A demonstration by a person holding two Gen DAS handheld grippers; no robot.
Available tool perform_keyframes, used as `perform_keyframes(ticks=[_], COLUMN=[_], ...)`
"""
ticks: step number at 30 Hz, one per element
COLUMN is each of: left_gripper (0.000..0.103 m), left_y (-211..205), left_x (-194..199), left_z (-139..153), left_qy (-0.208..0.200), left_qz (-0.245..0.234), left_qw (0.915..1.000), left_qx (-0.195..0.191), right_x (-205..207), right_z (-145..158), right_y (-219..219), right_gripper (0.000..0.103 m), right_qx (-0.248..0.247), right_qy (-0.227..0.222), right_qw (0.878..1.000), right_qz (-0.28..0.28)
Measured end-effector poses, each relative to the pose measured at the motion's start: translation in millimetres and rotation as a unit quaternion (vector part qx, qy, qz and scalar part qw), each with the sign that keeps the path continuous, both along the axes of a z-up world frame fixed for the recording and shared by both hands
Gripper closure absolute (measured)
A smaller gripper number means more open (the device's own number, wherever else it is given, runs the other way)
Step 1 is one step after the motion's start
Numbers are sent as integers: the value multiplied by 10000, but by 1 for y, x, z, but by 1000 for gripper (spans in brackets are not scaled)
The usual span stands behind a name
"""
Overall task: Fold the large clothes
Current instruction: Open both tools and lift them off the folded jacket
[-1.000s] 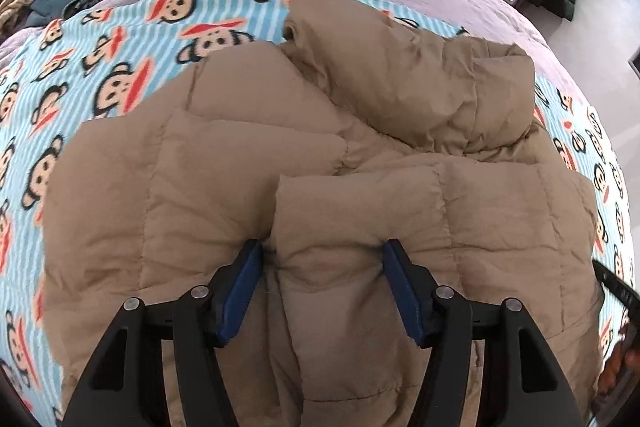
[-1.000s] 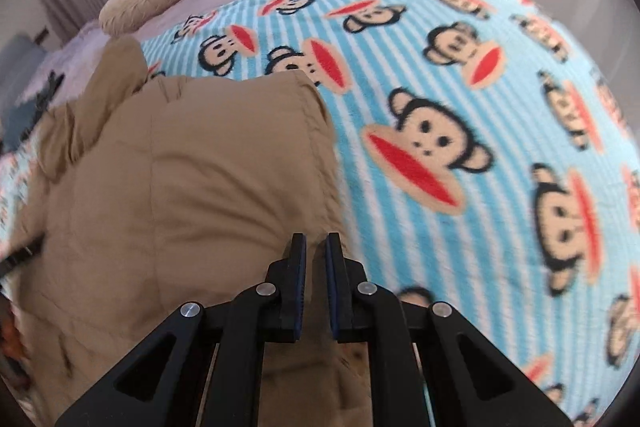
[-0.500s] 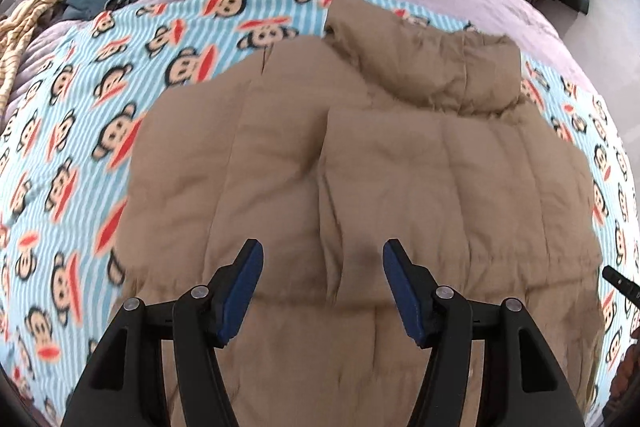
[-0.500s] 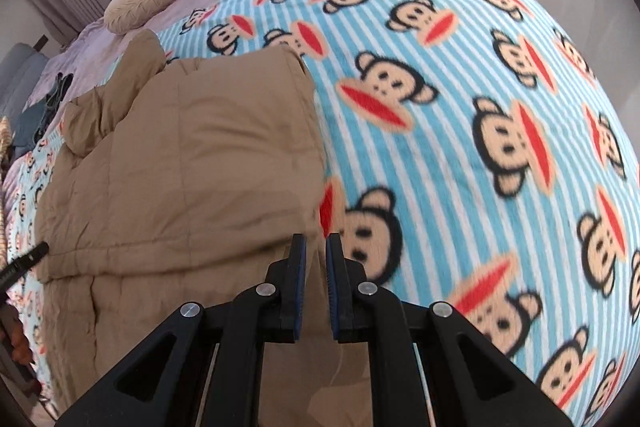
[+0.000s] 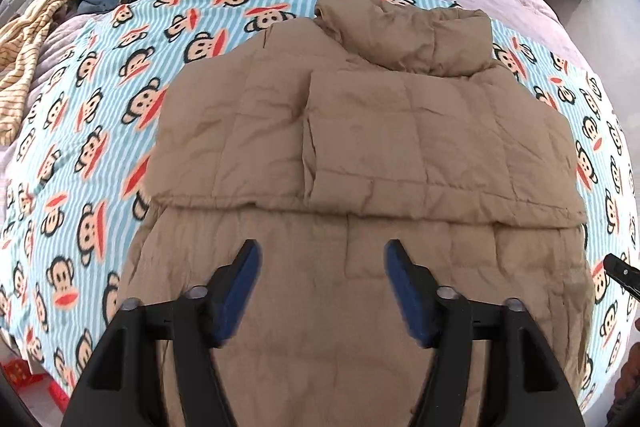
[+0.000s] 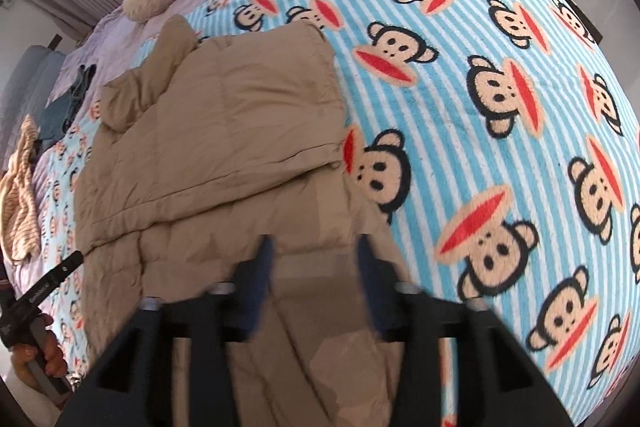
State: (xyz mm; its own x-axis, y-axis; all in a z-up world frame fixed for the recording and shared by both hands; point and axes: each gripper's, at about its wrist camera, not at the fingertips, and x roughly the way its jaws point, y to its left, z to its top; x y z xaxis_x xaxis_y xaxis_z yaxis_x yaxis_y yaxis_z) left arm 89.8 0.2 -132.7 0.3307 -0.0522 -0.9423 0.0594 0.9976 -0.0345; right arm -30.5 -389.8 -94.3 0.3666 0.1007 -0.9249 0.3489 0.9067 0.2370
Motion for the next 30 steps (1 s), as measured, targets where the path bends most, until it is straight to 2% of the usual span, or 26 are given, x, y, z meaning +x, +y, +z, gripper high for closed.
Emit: perform_keyframes(ticks=[1, 2, 4, 11, 14, 15, 25, 30], left_gripper=[7, 5, 5, 5, 5, 5, 5, 5], left_y=[-1, -1, -5, -13, -14, -13, 12, 33], left_x=[-6, -10, -18, -45, -61, -66, -107, -122], left_z=[5, 9, 14, 18, 20, 21, 27, 19], left_qy=[-69, -152, -146, 142, 168, 176, 302, 392], left_qz=[61, 91, 96, 198, 196, 213, 336, 306], left_qw=[10000, 9998, 9998, 9996, 9995, 9994, 9988, 9987], left_qx=[27, 28, 43, 111, 183, 192, 201, 96], right_x=[-3, -5, -10, -27, -34, -35, -59, -77], right_z=[2, 4, 7, 12, 9, 9, 9, 1], right_y=[2, 3, 5, 14, 22, 24, 53, 73], right_gripper=[49, 49, 48, 28, 26, 21, 19, 17], right_qx=[42, 79, 161, 406, 466, 469, 813, 954], right_qy=[30, 46, 80, 169, 269, 298, 261, 301], right_qw=[10000, 9999, 9997, 9983, 9972, 9969, 9951, 9943], right_qz=[56, 82, 138, 371, 522, 550, 507, 373])
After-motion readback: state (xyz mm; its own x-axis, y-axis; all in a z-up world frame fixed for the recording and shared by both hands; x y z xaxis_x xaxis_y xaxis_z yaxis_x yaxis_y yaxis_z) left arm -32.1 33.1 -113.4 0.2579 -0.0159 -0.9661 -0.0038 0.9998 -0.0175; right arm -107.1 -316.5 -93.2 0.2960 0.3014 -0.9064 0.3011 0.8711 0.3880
